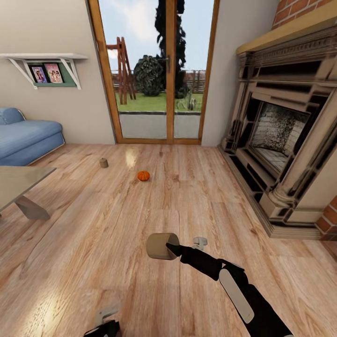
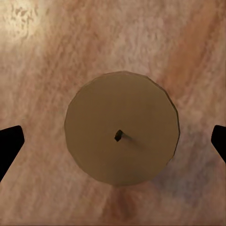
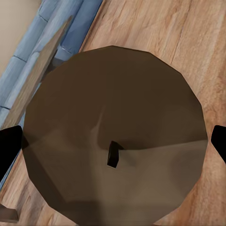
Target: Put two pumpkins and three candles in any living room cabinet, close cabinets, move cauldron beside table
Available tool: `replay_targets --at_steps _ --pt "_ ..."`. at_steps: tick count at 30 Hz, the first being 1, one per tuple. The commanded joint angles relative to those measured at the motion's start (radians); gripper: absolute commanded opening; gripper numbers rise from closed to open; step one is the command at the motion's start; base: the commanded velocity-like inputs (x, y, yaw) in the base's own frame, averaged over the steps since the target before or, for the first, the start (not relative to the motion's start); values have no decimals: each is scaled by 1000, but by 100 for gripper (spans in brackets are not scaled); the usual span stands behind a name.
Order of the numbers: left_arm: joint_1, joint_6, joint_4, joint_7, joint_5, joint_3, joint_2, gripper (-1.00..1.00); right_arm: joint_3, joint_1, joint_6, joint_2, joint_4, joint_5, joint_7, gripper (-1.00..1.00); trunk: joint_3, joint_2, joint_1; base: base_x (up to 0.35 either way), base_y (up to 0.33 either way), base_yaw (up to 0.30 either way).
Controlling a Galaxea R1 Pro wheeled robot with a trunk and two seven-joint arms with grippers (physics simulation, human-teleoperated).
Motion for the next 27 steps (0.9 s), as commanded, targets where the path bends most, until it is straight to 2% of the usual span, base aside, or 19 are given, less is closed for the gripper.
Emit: replay_targets --at_steps 1,9,18,23,27 --pt "0 2 0 5 3 -10 1 100 1 -1 5 -1 -1 -8 -1 -100 -1 0 0 0 0 0" --pt "0 -60 4 -2 -3 -13 -2 100 1 0 5 -2 -1 -8 -1 -100 -1 0 0 0 0 0" --pt "0 -64 4 -3 -4 -14 -3 100 2 0 5 -8 -15 -7 1 -100 -36 -2 4 0 0 0" --pt "0 -65 4 -3 -4 -14 -3 100 4 0 6 -12 -100 -5 44 -100 -55 -4 6 0 0 0" --pt "0 -81 4 -3 -3 -15 -3 100 6 0 6 -11 -121 -4 62 -100 -70 -5 8 0 0 0"
